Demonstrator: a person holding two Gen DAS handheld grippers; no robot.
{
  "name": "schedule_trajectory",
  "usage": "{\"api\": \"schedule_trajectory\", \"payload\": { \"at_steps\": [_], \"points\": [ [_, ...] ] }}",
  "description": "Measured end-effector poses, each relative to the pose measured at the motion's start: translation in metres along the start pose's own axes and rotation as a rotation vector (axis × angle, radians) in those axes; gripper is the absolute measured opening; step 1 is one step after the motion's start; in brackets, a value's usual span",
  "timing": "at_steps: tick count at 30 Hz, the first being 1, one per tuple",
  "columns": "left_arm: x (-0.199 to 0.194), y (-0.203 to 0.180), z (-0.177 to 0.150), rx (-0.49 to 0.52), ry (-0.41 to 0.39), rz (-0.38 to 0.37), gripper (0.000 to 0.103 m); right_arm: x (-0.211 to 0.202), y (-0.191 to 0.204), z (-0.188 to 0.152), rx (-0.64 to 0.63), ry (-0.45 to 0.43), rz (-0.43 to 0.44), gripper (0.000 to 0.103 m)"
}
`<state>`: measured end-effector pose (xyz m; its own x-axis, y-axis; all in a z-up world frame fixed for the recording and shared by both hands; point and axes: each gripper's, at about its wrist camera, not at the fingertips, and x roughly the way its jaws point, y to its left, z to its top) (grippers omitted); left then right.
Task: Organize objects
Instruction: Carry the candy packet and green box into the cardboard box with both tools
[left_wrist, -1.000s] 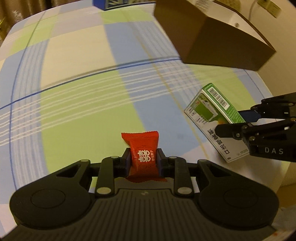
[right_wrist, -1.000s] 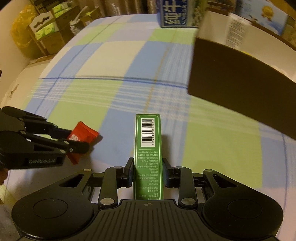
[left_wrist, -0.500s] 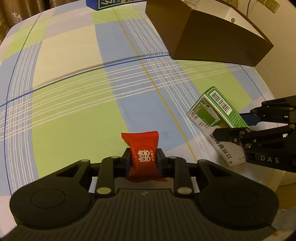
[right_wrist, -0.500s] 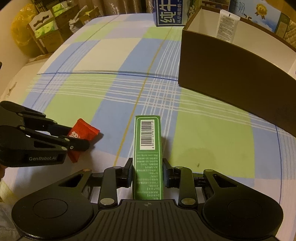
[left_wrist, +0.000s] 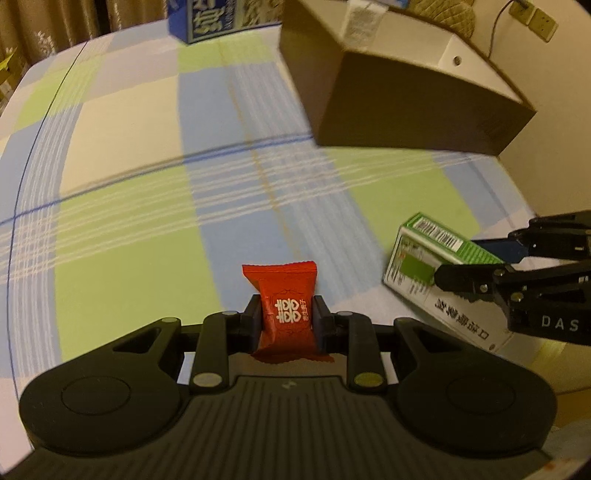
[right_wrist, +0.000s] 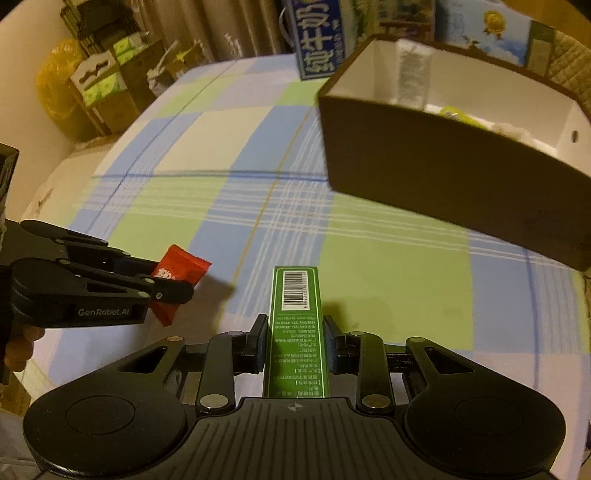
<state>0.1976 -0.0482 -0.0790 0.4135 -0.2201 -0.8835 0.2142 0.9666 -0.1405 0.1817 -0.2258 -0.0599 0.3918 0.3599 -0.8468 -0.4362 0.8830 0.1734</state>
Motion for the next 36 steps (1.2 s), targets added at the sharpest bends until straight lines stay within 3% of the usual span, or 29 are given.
{"api": "schedule_trajectory", "payload": {
  "at_steps": [12,22,28,36],
  "points": [
    [-0.012,-0.076,0.047,0.072,-0.086,-0.052,0.022,-0.068,-0.064,-0.001,0.053,-0.125,-0.022,0.027],
    [-0.029,-0.128,0.115,0.134,-0.222,-0.077,0.022,-0.126,-0.114,0.04,0.049,-0.293,-0.044,0.027],
    [-0.019,-0.146,0.162,0.148,-0.26,-0.069,0.022,-0.132,-0.15,0.074,0.076,-0.359,-0.061,0.027],
    [0.019,-0.169,0.217,0.166,-0.25,-0.032,0.022,-0.106,-0.195,0.118,0.108,-0.369,-0.092,0.027]
  ]
}}
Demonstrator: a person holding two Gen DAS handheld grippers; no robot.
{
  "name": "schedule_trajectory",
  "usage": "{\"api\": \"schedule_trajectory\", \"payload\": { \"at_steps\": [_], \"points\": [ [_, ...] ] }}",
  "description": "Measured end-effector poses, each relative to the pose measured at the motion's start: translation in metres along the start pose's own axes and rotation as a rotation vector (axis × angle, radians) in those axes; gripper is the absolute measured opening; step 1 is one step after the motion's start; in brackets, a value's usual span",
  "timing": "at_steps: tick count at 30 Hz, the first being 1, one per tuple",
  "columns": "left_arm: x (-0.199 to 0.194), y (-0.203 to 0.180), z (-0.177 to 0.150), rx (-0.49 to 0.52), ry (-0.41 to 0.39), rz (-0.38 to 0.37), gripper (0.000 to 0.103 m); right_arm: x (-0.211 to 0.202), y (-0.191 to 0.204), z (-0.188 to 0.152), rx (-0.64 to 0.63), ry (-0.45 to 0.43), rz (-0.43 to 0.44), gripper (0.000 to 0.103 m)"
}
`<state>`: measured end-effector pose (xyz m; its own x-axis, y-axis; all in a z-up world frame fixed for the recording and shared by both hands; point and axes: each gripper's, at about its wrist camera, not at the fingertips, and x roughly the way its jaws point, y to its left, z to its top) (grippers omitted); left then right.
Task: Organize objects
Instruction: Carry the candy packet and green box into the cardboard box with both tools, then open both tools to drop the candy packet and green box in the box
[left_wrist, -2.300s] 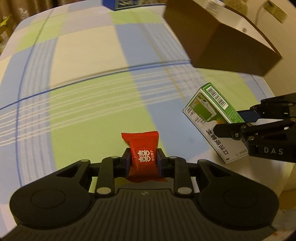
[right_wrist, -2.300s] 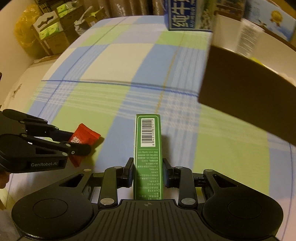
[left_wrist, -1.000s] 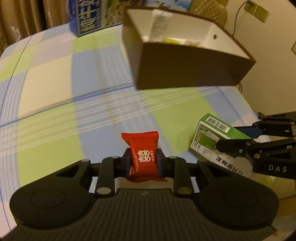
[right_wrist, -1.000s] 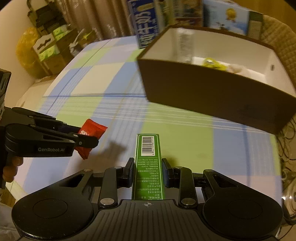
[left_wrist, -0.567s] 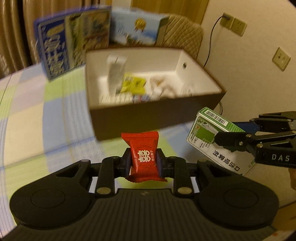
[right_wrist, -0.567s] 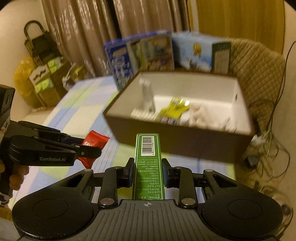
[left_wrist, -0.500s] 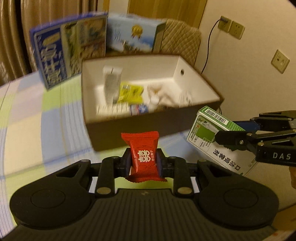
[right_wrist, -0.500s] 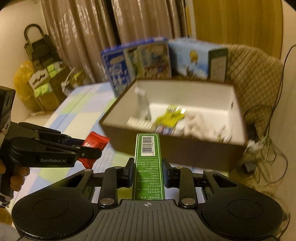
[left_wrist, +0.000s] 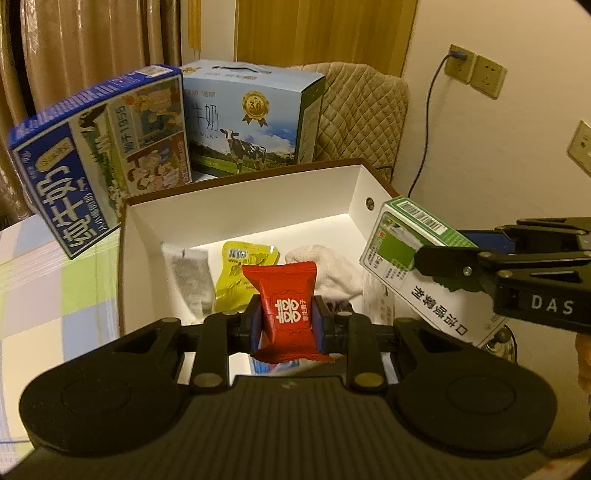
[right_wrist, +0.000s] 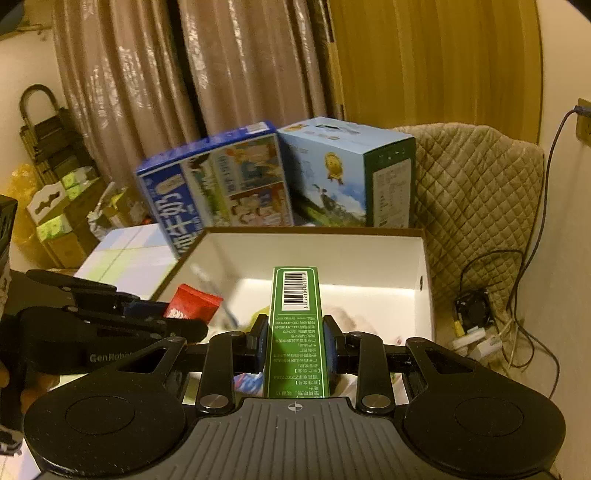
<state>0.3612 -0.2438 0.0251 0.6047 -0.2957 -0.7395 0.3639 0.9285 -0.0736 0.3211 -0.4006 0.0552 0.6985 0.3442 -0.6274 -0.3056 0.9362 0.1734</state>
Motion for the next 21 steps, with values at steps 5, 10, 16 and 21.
{"api": "schedule_trajectory", "payload": {
  "at_steps": [5,10,16,21],
  "points": [
    [0.038,0.002,0.018,-0.002,0.039,0.031,0.022,0.031,-0.022,0.014,0.02,0.02,-0.02,0.027],
    [0.07,0.006,0.033,-0.019,0.073,0.054,0.022,0.06,-0.04,0.022,0.037,0.047,-0.035,0.027],
    [0.096,0.007,0.05,-0.017,0.091,0.071,0.023,0.088,-0.058,0.028,0.055,0.075,-0.042,0.027],
    [0.113,0.005,0.062,-0.004,0.095,0.081,0.024,0.105,-0.071,0.034,0.069,0.085,-0.048,0.027]
  ]
}}
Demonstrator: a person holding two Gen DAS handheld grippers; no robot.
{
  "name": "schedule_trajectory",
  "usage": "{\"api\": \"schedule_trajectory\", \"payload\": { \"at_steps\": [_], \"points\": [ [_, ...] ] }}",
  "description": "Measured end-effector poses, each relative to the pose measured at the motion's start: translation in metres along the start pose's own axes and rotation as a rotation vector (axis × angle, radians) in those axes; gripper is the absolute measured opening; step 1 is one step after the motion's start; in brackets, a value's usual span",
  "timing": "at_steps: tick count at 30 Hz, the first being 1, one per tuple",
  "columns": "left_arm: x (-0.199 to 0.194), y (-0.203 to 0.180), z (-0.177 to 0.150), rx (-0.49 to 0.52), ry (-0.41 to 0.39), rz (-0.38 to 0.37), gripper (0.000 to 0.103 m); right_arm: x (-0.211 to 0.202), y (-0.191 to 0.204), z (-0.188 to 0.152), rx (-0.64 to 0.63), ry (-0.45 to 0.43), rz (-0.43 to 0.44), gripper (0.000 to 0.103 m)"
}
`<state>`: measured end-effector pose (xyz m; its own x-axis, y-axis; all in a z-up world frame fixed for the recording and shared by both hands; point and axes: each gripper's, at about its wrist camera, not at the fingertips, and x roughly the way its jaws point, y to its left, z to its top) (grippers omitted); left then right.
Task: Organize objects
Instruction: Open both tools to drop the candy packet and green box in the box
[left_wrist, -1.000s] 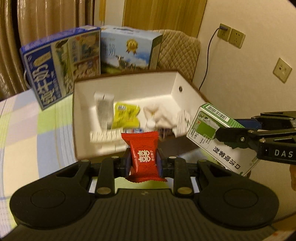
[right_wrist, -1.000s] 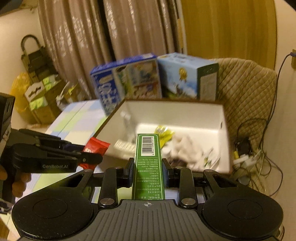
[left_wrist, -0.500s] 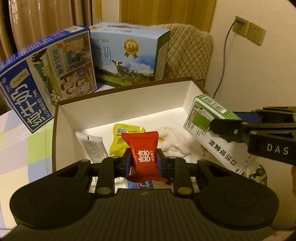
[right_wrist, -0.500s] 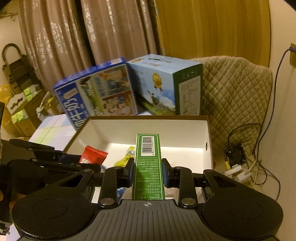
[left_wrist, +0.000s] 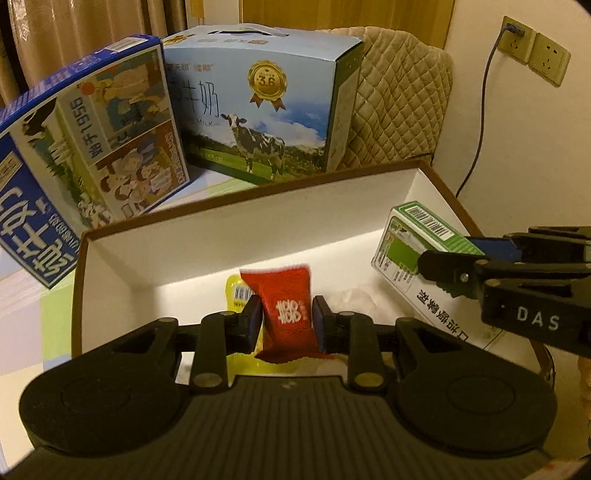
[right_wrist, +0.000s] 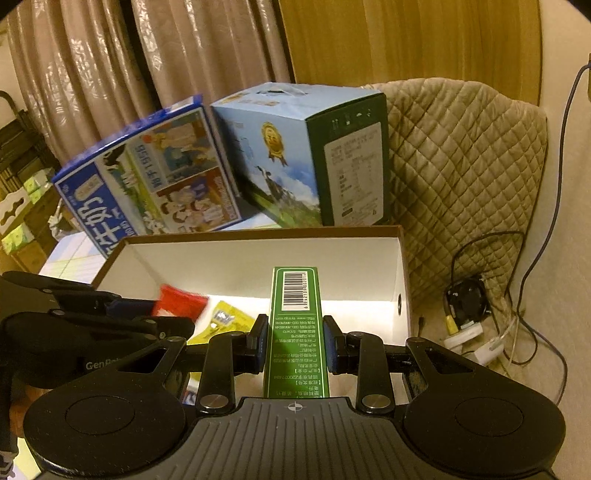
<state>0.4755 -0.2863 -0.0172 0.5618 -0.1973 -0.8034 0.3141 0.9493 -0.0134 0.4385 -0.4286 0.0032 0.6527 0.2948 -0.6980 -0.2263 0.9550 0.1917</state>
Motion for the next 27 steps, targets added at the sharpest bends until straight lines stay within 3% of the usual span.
{"api": "schedule_trajectory", "payload": {
  "at_steps": [8,18,21,23,27],
  "points": [
    [0.002,0.003,0.014,-0.01,-0.008,0.027,0.043,0.017,-0.007,0.012,-0.005,0.001,-0.014,0.027],
    [-0.026,0.015,0.002,-0.078,-0.019,0.035,0.077,0.017,-0.005,0.013,-0.005,-0.015,0.037,0.029],
    [-0.037,0.015,-0.005,-0.095,-0.02,0.03,0.087,0.004,-0.002,0.004,-0.017,-0.004,0.049,0.037],
    [-0.043,0.015,-0.01,-0.106,-0.02,0.021,0.089,-0.003,0.001,-0.003,-0.028,0.01,0.042,0.048],
    [-0.055,0.013,-0.021,-0.125,-0.019,0.022,0.09,-0.02,0.004,-0.016,-0.035,0.03,0.034,0.057]
  ]
}}
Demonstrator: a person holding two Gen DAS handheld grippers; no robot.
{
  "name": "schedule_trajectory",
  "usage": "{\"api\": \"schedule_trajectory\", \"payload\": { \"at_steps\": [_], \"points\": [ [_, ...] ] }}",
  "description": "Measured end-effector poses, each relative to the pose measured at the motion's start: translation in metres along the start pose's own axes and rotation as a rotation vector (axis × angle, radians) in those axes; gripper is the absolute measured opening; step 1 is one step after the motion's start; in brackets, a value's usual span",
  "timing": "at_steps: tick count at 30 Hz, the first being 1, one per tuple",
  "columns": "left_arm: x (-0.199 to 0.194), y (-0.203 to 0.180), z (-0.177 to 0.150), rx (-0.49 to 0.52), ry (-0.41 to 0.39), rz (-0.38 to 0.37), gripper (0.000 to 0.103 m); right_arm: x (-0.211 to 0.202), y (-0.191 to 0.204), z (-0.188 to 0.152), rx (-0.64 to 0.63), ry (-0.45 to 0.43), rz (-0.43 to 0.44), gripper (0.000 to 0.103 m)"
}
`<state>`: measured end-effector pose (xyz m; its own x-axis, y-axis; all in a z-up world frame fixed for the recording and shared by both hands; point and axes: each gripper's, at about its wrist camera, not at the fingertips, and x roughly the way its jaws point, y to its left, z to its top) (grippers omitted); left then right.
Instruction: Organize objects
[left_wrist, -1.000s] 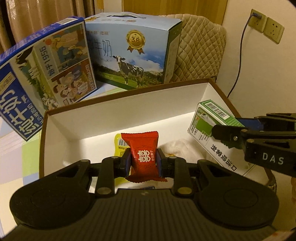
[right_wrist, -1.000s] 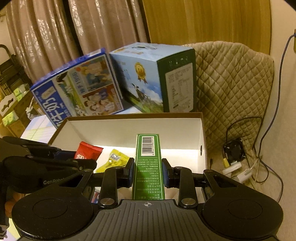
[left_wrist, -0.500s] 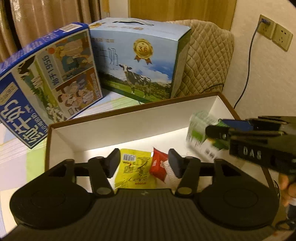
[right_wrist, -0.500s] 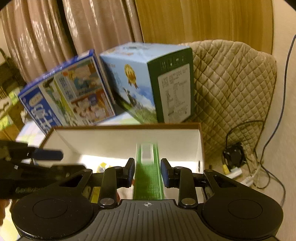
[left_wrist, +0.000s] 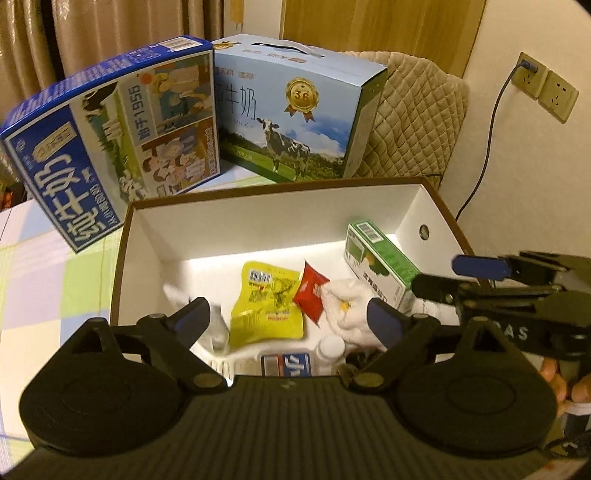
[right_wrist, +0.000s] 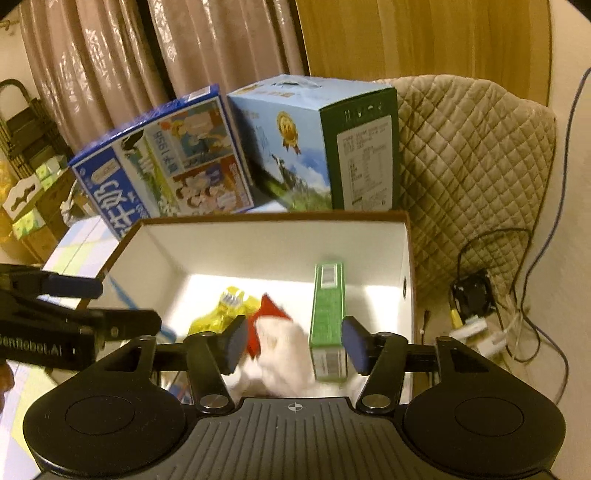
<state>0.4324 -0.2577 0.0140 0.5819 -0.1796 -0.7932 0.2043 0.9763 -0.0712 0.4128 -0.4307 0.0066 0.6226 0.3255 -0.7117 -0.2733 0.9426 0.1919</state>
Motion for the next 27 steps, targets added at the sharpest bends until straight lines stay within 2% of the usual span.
{"api": "schedule_trajectory", "payload": {
  "at_steps": [2,5,15,21,27],
  "points": [
    [-0.006,0.001,-0.006,-0.018,-0.005,0.006,0.09,-0.008,0.002,-0.007,0.0,0.004,-0.008,0.062],
    [-0.017,0.003,-0.016,-0.05,-0.014,0.022,0.095,-0.019,0.004,-0.019,0.019,0.004,-0.009,0.064],
    [-0.056,0.004,-0.057,-0.089,-0.062,0.08,0.099,-0.051,0.017,-0.048,0.042,0.004,0.023,0.066],
    [-0.079,0.007,-0.078,-0.103,-0.083,0.104,0.102,-0.064,0.027,-0.062,0.044,0.007,0.012,0.066],
    [-0.098,0.011,-0.094,-0.084,-0.1,0.119,0.102,-0.073,0.041,-0.076,0.056,0.023,0.016,0.066]
  ]
}}
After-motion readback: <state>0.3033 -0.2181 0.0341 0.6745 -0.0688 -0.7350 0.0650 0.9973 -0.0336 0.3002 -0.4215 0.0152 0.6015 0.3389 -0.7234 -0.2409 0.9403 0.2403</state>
